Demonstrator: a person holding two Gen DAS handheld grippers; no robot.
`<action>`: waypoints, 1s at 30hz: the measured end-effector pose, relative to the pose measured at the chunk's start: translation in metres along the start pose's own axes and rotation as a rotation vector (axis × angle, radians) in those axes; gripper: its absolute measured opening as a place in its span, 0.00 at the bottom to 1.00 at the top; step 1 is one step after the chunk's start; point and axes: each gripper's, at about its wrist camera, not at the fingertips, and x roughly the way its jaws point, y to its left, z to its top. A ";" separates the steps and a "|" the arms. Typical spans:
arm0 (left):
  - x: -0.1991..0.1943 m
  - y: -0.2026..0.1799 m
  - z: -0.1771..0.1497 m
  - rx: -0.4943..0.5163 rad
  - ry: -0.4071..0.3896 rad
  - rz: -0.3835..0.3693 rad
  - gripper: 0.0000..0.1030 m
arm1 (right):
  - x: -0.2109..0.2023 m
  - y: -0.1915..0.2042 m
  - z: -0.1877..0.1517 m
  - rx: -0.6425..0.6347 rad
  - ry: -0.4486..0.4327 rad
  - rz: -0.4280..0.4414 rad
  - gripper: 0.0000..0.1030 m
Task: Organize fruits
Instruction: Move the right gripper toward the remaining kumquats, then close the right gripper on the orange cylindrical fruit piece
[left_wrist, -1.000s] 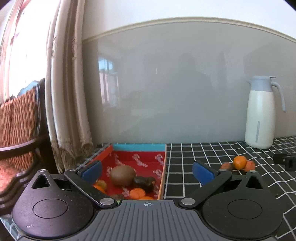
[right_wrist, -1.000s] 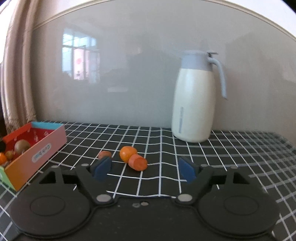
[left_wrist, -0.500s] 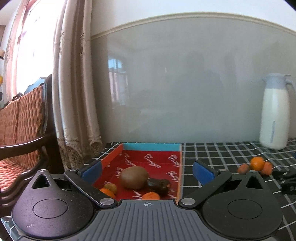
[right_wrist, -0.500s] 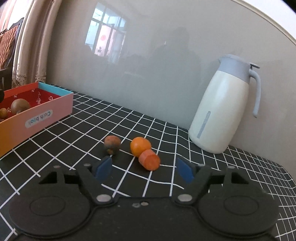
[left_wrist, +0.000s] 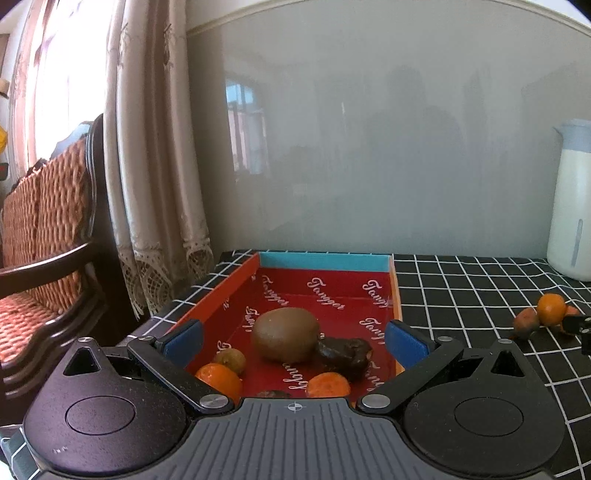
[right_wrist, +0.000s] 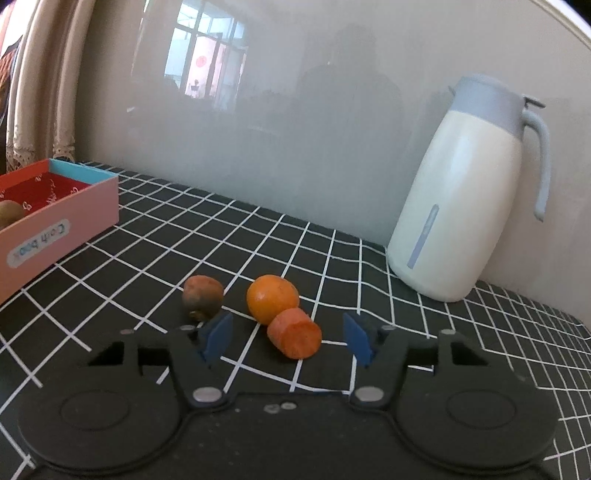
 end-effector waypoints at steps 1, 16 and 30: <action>0.001 0.002 0.000 -0.007 0.004 -0.001 1.00 | 0.003 0.000 0.000 0.000 0.007 0.002 0.59; 0.004 0.018 0.002 -0.047 0.034 -0.003 1.00 | 0.031 -0.009 -0.003 0.041 0.086 0.008 0.48; 0.005 0.034 0.001 -0.075 0.042 -0.008 1.00 | 0.010 -0.003 -0.004 0.084 0.060 -0.005 0.36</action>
